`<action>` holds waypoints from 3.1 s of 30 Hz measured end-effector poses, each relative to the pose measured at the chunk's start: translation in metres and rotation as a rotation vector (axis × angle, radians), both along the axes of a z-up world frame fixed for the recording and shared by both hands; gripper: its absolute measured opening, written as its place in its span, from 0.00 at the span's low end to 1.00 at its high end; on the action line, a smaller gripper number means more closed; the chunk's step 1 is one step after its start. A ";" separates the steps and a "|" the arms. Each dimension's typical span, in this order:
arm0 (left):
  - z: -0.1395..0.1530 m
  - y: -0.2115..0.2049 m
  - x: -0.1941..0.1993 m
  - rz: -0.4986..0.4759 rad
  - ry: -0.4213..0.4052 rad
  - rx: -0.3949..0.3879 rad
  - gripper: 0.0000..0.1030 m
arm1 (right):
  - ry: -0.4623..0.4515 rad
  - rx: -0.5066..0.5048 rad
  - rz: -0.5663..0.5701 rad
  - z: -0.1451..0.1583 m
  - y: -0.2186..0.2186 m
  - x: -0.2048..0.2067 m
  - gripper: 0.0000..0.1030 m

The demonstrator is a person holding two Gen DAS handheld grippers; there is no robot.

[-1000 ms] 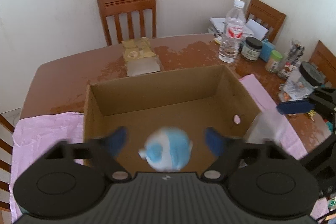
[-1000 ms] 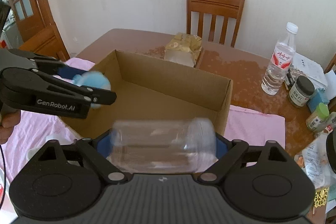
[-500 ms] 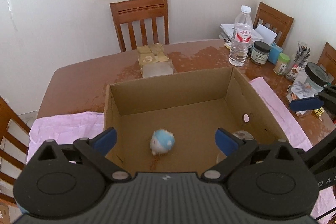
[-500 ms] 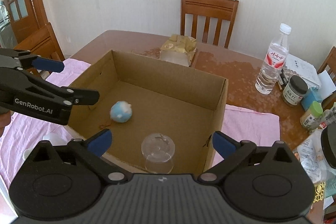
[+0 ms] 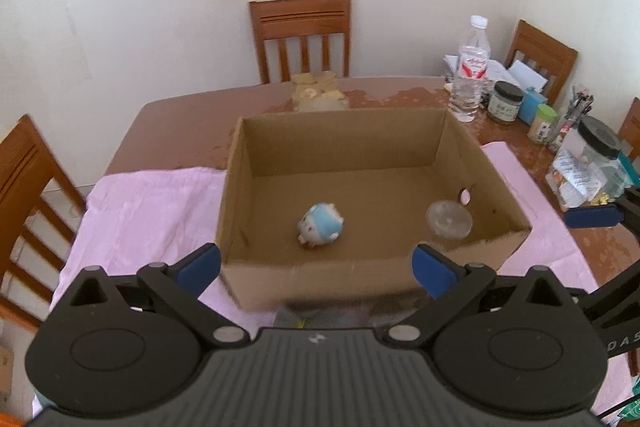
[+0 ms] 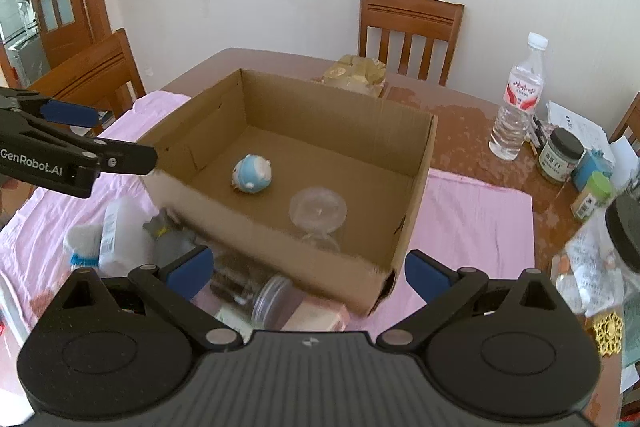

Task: Organize objects
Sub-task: 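Move the left tool to the pink knit sock while the right tool approaches the tape roll, then grasp the pink knit sock with the left tool while the right tool grasps the tape roll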

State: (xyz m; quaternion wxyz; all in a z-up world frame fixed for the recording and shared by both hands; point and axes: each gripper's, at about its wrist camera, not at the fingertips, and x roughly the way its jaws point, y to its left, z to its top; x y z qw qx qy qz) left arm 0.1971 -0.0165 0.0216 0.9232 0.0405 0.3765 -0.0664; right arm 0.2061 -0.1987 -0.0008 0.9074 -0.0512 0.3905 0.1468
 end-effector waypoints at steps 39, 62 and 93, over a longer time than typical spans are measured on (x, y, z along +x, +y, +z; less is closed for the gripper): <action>-0.128 0.034 -0.116 0.531 0.192 -0.138 0.99 | 0.164 -0.012 0.291 -0.095 0.022 -0.074 1.00; -0.136 0.046 -0.116 0.685 0.157 -0.187 0.99 | 0.146 -0.043 0.406 -0.109 0.050 -0.063 1.00; -0.129 0.052 -0.107 0.610 0.171 -0.139 0.84 | 0.124 -0.083 0.409 -0.112 0.062 -0.055 0.88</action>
